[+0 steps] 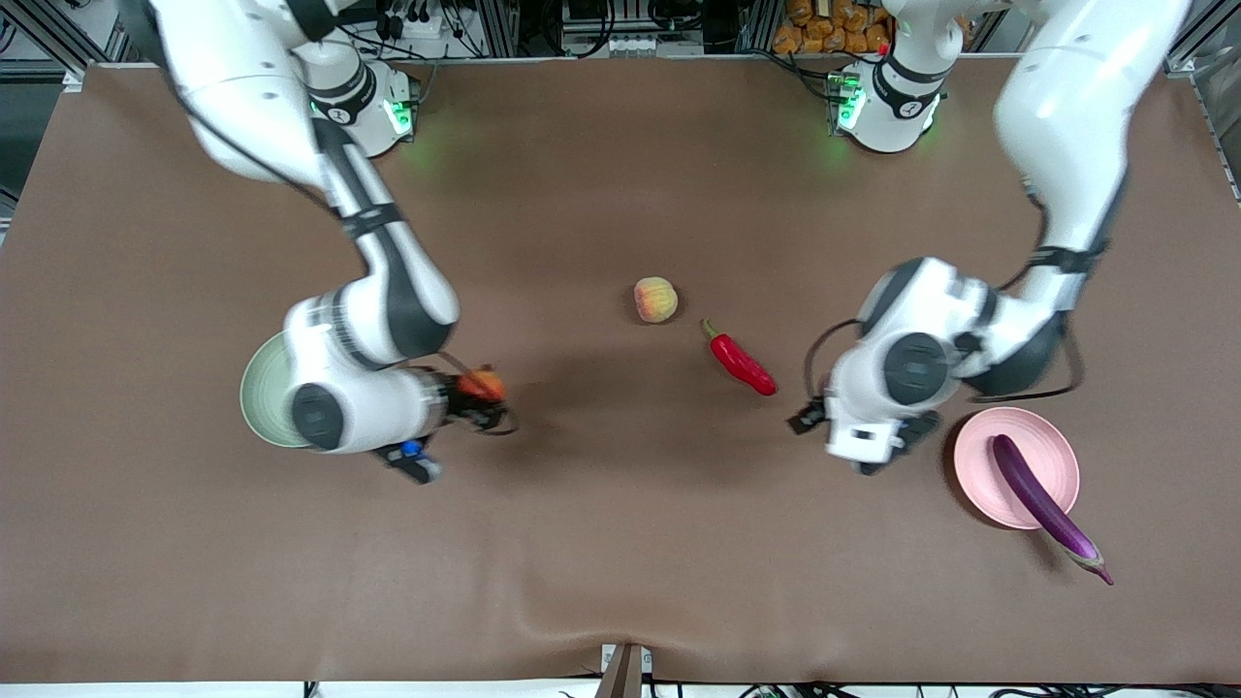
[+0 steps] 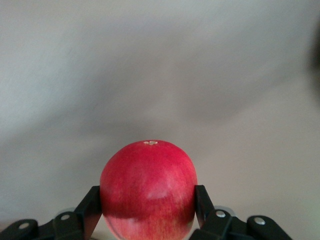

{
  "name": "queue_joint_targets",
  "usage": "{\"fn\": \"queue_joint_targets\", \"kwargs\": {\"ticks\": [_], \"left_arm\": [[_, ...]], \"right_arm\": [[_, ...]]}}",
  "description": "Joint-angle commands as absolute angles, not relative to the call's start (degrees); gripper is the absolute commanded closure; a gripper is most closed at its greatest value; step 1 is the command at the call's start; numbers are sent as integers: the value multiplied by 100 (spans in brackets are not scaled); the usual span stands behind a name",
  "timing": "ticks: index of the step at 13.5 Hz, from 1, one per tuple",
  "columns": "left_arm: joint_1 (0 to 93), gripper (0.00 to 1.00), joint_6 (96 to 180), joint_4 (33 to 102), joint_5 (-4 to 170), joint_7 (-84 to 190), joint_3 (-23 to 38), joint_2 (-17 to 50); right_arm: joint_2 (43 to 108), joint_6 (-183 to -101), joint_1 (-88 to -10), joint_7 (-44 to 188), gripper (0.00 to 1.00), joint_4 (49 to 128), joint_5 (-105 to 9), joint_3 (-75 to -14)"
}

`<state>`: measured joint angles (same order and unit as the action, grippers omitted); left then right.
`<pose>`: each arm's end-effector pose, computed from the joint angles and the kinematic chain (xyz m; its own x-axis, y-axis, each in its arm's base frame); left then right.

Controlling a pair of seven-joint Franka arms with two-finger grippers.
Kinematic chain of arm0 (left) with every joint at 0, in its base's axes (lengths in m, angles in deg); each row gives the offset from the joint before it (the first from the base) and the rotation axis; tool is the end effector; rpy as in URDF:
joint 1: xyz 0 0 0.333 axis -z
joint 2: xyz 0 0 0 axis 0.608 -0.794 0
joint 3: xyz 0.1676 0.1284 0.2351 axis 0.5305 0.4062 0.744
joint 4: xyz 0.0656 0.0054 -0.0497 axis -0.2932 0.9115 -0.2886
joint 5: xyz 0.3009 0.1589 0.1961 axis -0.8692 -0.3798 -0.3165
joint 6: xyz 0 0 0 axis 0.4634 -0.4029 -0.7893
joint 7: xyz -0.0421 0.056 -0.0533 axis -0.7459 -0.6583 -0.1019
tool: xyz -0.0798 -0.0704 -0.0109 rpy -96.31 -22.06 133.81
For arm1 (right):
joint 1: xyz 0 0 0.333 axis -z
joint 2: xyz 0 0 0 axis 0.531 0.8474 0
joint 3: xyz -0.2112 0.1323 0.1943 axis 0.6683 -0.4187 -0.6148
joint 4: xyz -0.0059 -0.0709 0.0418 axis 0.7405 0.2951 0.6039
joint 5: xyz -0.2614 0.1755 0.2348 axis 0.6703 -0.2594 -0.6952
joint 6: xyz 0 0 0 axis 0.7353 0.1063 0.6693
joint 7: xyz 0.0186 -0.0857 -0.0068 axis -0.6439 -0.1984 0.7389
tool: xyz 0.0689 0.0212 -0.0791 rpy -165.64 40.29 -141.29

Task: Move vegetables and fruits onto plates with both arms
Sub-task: 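Place the apple on the green plate while the left gripper grasps the chili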

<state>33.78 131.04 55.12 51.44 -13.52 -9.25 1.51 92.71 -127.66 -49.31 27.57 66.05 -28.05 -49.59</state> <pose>0.6290 -0.2712 0.2869 0.7909 0.6059 -0.0859 0.5908 -0.7926 -0.1505 0.6672 0.2294 0.2947 0.8188 -0.4339 -0.3759 -0.4734 -0.8808 -0.0143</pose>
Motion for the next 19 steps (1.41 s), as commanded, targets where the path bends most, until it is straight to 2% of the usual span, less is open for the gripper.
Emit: {"fn": "queue_joint_targets", "kwargs": {"ticks": [1, 4, 6, 10, 13, 14, 15, 17, 19], "left_arm": [[3551, 0, 13379, 5856, 4941, -2152, -895, 115], [3647, 0, 13983, 6523, 4932, -3387, -895, 176], [3788, 0, 14073, 6682, 4863, -4347, -895, 141], [3814, 2, 14652, 7210, 4774, -4500, -895, 159], [3780, 40, 14935, 7290, 4757, -4509, -895, 141], [3779, 67, 14944, 7272, 4757, -4500, -895, 141], [3797, 100, 14953, 7272, 4739, -4500, -895, 150], [3744, 100, 14988, 7255, 4704, -4430, -904, 150], [3552, 100, 14962, 7272, 4695, -4133, -913, 289]], "right_arm": [[9091, -12446, -4519, 3551, 100, 6876, -1777, -5024], [8933, -12419, -3755, 5210, 100, 7219, -1446, -5023], [8915, -12427, -3201, 6231, 100, 7447, -1402, -5023], [8635, -12619, -2715, 7122, 100, 8219, -1402, -5015], [8493, -13120, -2399, 7658, 100, 8792, -1393, -5023], [8528, -13148, -2407, 7659, 77, 8802, -1393, -5023], [8563, -13183, -2451, 7642, 1, 8802, -1402, -5023], [8520, -13087, -2574, 7607, 0, 8750, -1411, -5049], [8484, -12685, -2775, 7537, 0, 8348, -1542, -5111]]}}
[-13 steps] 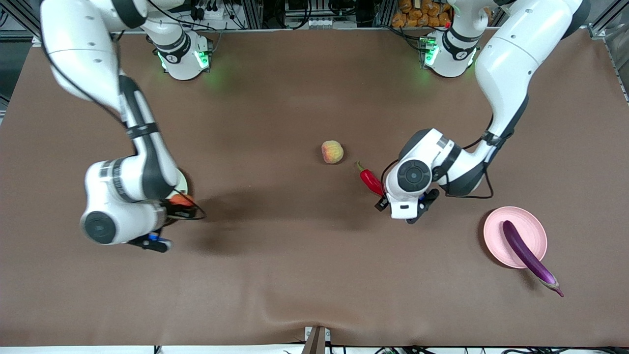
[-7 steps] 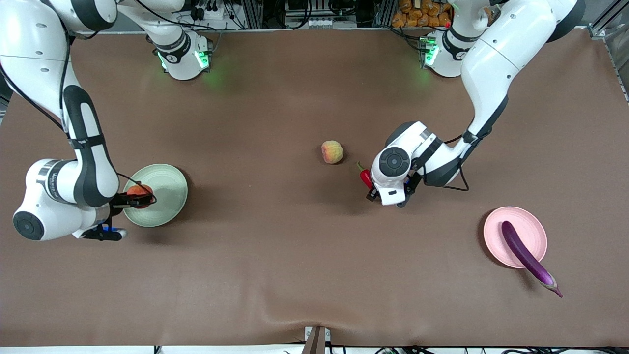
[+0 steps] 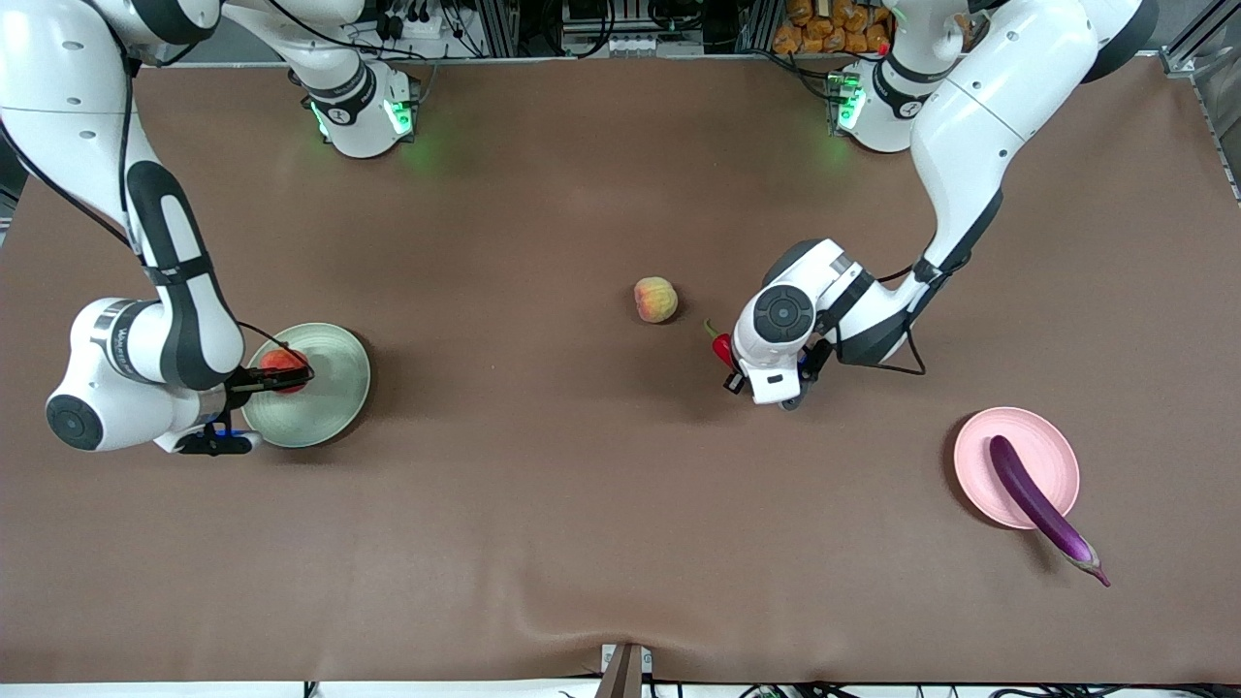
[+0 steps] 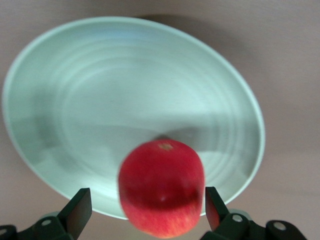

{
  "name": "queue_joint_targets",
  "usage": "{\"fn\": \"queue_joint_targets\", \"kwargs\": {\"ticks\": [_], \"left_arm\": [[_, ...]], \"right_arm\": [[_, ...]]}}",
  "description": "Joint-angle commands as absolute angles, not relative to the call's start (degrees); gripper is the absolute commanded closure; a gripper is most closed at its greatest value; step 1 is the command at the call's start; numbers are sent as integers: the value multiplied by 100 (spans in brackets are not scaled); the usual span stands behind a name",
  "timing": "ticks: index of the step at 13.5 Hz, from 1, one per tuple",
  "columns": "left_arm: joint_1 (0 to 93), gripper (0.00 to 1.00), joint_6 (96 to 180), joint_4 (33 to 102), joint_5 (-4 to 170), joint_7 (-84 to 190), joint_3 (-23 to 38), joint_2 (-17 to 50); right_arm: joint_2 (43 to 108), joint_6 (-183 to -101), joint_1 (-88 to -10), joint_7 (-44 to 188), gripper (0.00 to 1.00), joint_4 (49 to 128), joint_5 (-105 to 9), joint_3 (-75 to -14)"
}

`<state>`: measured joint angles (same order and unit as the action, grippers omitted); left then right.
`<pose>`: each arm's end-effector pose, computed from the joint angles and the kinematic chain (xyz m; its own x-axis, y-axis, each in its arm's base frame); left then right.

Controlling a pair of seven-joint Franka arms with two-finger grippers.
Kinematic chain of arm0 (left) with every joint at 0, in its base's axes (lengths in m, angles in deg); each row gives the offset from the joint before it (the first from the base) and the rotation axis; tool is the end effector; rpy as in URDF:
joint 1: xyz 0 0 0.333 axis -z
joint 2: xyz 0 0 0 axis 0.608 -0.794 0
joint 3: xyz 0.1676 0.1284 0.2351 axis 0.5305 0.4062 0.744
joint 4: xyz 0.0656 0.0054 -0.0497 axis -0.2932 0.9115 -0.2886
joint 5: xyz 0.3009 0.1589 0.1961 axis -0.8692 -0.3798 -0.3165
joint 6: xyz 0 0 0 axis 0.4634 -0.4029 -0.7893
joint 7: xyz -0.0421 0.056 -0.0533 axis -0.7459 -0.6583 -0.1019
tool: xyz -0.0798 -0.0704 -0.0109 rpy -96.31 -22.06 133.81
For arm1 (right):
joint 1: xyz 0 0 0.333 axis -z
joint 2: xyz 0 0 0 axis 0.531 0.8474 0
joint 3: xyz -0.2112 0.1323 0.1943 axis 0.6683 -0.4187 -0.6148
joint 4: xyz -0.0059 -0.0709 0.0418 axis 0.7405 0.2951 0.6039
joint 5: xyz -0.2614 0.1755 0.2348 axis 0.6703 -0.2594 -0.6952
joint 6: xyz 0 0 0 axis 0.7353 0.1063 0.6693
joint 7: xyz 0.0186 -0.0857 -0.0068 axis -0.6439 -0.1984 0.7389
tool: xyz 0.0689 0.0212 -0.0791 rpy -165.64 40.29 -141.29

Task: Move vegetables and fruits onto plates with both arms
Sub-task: 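Place the apple on the green plate while the left gripper grasps the chili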

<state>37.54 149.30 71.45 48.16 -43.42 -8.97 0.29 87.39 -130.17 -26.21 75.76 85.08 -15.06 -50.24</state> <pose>0.5419 -0.3305 0.1875 0.5544 0.8310 -0.0465 0.8207 -0.5551 -0.1353 0.6223 -0.0559 0.2203 0.8950 0.0492 -0.4433 -0.0041 -0.9929 -0.1185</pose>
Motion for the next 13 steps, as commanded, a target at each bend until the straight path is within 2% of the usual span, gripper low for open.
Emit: {"fn": "queue_joint_targets", "kwargs": {"ticks": [1, 3, 6, 9, 13], "left_arm": [[3359, 100, 14935, 7316, 4704, -3722, -939, 377], [2850, 100, 14883, 7413, 4704, -2835, -957, 684], [1867, 100, 14313, 7325, 4783, -1436, -1509, 975], [1163, 100, 14118, 7228, 4774, 196, -1572, 1125], [449, 100, 14100, 7124, 4695, 1657, -1546, 1108]], "right_arm": [[8484, -12334, -2881, 7266, 0, 8006, -1752, -5146], [8493, -11639, -3397, 6005, 0, 7328, -2165, -5173], [8519, -11592, -4276, 4044, 0, 6939, -2884, -5190], [8563, -12056, -4998, 2758, 0, 6903, -3633, -5182], [8791, -12987, -6052, 1248, 0, 6939, -3872, -5182]]}}
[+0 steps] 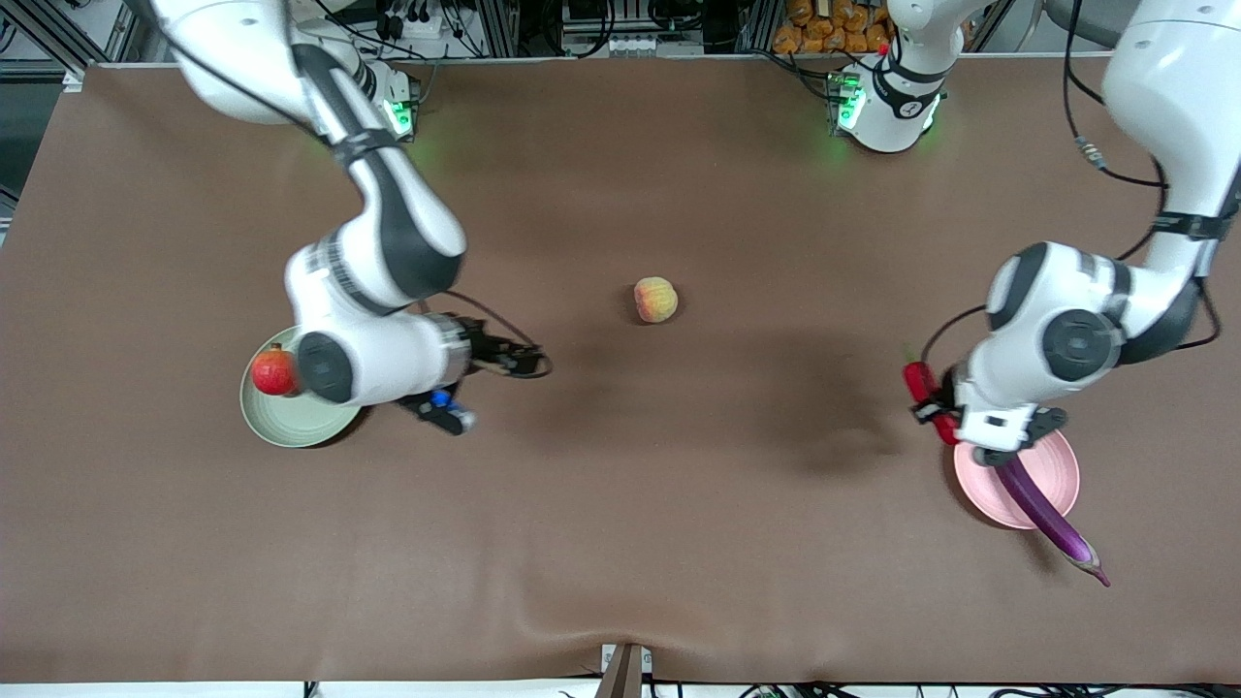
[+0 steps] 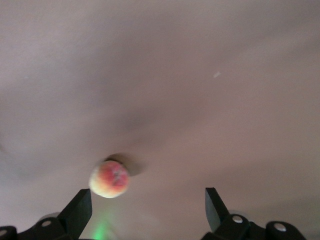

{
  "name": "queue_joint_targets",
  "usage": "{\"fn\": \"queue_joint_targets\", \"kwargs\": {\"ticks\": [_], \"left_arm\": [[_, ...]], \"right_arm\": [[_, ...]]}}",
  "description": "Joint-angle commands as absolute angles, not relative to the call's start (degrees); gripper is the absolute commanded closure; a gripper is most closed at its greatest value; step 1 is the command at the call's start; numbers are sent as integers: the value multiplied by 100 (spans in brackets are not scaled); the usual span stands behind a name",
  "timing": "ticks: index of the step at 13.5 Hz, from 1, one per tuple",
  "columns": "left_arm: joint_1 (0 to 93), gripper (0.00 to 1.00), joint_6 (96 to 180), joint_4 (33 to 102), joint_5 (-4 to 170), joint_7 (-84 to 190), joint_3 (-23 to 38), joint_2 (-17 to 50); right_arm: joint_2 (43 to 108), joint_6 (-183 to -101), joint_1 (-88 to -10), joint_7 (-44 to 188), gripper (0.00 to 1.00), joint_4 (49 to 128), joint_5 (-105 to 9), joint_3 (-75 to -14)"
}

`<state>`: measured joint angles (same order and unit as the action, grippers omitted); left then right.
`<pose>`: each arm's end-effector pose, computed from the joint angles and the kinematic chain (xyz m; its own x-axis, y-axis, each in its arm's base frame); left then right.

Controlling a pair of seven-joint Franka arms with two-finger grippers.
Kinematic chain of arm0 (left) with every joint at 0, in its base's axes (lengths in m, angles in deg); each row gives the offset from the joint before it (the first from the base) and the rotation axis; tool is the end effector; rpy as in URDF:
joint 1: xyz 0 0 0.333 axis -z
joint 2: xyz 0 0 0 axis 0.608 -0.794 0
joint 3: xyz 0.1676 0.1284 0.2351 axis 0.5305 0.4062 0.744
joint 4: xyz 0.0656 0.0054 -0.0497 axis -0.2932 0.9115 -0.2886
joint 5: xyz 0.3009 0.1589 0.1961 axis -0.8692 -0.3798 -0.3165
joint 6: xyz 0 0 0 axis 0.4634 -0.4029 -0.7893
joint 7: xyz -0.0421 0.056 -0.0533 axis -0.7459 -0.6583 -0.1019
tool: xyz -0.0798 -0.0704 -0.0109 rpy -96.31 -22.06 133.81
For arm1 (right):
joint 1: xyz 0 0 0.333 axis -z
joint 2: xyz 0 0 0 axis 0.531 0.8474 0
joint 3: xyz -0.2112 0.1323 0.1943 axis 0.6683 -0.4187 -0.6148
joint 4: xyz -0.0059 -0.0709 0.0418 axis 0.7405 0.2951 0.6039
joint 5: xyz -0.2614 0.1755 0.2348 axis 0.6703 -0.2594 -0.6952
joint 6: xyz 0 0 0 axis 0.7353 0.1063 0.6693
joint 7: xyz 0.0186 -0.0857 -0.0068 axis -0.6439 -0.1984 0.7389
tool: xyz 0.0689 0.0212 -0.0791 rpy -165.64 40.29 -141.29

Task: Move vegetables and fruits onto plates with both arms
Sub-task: 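Grasp the peach with the right gripper while the left gripper lowers the chili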

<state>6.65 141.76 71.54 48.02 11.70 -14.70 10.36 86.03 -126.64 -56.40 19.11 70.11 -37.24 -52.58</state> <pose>0.6345 -0.0486 0.2913 0.8874 0.4583 -0.0491 0.4536 -0.8873 -0.0832 0.6015 0.3431 0.3500 0.7729 -0.4053 -0.4882 -0.5040 -0.8596 -0.0842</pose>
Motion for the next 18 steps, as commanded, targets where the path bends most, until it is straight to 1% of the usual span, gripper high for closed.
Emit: {"fn": "queue_joint_targets", "kwargs": {"ticks": [1, 3, 4, 7, 9, 11, 14, 15, 16, 17, 18], "left_arm": [[239, 100, 14100, 7062, 4695, 2088, -1546, 1108], [-104, 100, 14118, 6896, 4695, 2923, -1528, 994], [-288, 100, 14118, 6703, 4695, 3153, -1528, 846], [-413, 100, 14161, 6465, 4704, 3234, -1493, 608], [-404, 100, 14301, 6245, 4442, 3391, -1221, 300], [-413, 100, 14643, 6192, 4423, 3463, -1142, 133], [-413, 100, 14882, 6147, 4440, 3472, -1071, -52], [-413, 100, 14900, 6139, 4405, 3533, -1028, -61], [-413, 100, 14900, 6139, 4414, 3681, -966, -70], [-413, 97, 14900, 6121, 4422, 3822, -957, -70], [-387, 81, 14900, 6104, 4431, 3849, -957, -87]], "right_arm": [[8879, -13216, -6351, 826, 0, 6965, -3863, -5182], [8994, -13603, -6843, 226, 0, 7070, -3863, -5173], [9046, -13875, -7046, -81, 0, 7184, -3863, -5173], [9292, -14395, -7582, -1013, 0, 7255, -3837, -5173], [9476, -14598, -7733, -1182, 0, 7264, -3775, -5164], [9635, -14843, -7812, -1200, 0, 7264, -3766, -5155], [9706, -14958, -7980, -1253, 0, 7369, -3758, -5094], [9732, -15080, -7980, -1262, 14, 7378, -3758, -5094], [9758, -15160, -7980, -1262, 45, 7369, -3758, -5094], [9776, -15213, -7962, -1270, 86, 7369, -3766, -5085], [9768, -15213, -7901, -1288, 100, 7326, -3775, -5085]]}}
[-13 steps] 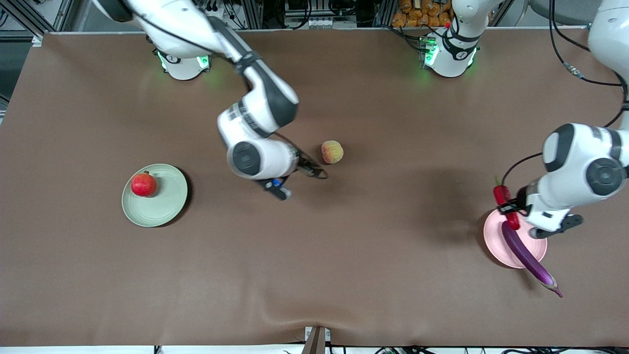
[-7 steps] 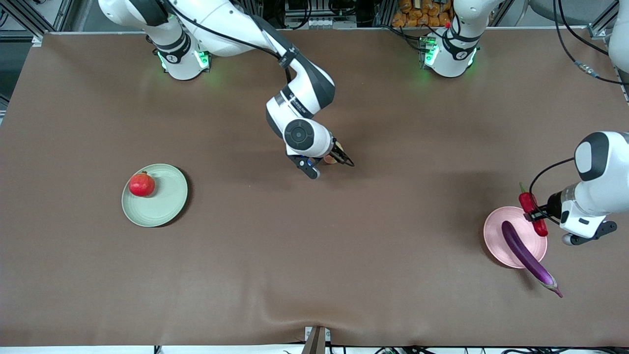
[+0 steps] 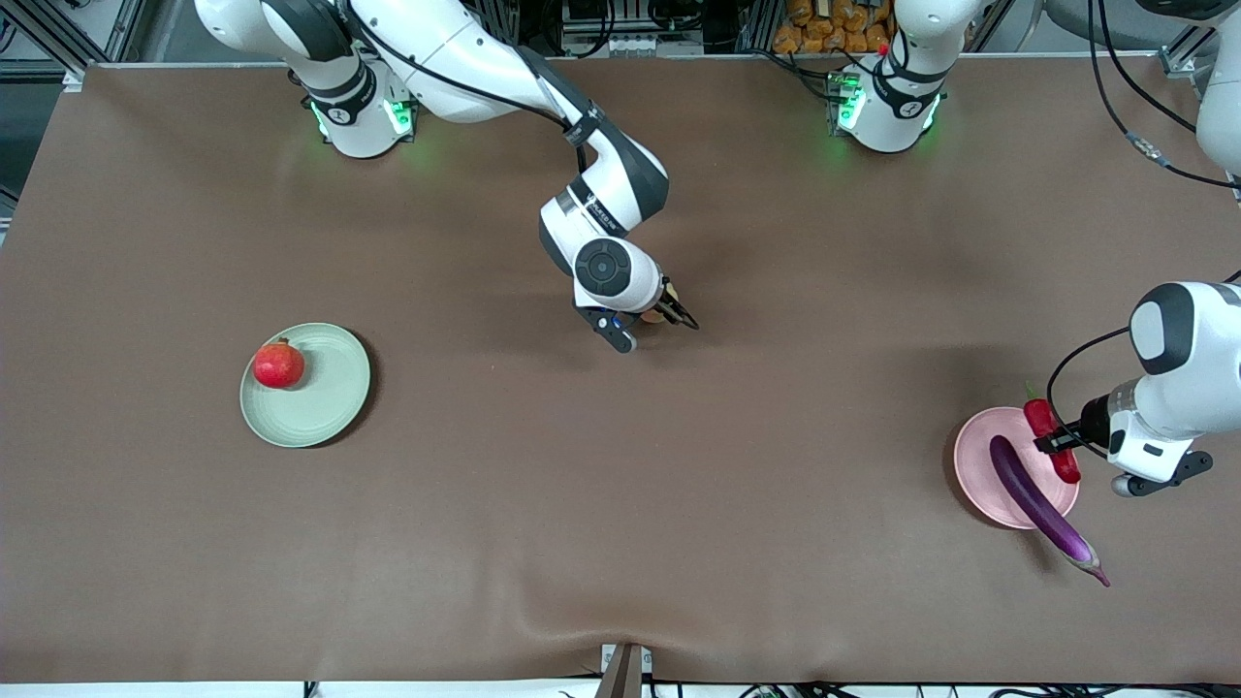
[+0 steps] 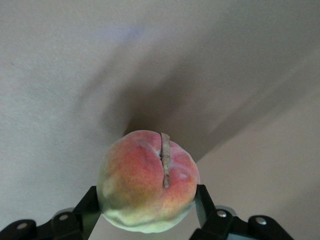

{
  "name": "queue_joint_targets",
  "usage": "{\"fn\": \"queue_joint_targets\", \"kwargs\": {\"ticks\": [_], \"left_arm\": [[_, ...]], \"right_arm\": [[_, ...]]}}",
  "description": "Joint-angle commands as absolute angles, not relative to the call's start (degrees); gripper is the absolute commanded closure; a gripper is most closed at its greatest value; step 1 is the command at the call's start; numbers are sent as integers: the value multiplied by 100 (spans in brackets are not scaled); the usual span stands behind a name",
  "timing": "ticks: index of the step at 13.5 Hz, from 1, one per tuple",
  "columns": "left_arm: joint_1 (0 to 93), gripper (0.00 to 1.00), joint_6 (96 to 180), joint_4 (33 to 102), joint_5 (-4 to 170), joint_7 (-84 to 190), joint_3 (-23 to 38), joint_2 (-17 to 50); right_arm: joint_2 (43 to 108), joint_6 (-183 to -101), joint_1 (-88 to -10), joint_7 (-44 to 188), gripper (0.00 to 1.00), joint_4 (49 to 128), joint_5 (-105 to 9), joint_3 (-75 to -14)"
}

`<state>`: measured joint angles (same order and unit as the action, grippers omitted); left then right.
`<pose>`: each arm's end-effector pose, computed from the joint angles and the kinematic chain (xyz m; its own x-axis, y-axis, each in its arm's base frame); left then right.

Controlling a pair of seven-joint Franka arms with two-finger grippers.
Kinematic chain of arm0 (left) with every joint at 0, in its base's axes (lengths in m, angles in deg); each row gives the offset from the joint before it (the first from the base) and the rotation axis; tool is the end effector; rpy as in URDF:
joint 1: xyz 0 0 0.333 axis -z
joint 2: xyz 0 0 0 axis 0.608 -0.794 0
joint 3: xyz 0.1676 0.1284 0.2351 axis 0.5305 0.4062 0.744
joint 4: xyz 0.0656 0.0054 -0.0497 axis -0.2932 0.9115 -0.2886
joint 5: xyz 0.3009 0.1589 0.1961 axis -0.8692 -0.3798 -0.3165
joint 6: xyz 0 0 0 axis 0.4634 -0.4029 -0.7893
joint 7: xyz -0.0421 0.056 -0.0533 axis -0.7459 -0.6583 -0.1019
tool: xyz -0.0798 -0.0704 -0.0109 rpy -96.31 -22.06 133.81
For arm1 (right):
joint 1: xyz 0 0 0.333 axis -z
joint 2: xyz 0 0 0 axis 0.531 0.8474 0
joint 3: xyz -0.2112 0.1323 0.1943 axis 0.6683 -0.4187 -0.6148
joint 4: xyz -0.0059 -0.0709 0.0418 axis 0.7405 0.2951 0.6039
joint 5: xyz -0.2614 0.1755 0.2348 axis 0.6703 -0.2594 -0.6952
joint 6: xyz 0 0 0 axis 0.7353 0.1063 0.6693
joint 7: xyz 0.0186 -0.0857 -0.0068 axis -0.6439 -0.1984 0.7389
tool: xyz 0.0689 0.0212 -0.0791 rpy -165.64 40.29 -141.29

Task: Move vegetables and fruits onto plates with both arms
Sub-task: 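Grasp the peach with the right gripper while the left gripper lowers the chili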

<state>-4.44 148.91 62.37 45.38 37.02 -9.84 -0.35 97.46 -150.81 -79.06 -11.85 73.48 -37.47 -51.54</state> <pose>0.6688 0.1460 0.2433 0.9477 0.3191 0.0073 0.3190 -0.9477 0.0108 0.4623 0.5443 0.2072 0.6279 -0.6810 -0.3768 -0.7158 -0.6954 0.0637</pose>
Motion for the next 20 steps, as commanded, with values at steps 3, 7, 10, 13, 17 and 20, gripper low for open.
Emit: {"fn": "queue_joint_targets", "kwargs": {"ticks": [3, 7, 10, 13, 17, 20], "left_arm": [[-352, 44, 14900, 6103, 4493, 3815, -957, -140], [-360, 0, 14900, 6103, 4633, 3762, -957, -167], [-360, 0, 14848, 6173, 4713, 3709, -1009, -44], [-395, 0, 14619, 6559, 4730, 3718, -1246, 246], [-413, 0, 14155, 6613, 4730, 3735, -1966, 605], [-413, 0, 13575, 6403, 4730, 3727, -2450, 1247]], "right_arm": [[9592, -14751, -7586, -1078, 100, 7090, -3557, -4840], [9583, -13415, -6453, 702, 100, 6395, -3037, -4821], [9530, -12395, -5846, 1767, 100, 6227, -2949, -4769], [9285, -11945, -5318, 2927, 100, 6244, -2231, -4707], [9223, -11487, -4510, 4227, 100, 6323, -1491, -4707], [9249, -11653, -3947, 5284, 100, 6542, -1368, -4698]]}}
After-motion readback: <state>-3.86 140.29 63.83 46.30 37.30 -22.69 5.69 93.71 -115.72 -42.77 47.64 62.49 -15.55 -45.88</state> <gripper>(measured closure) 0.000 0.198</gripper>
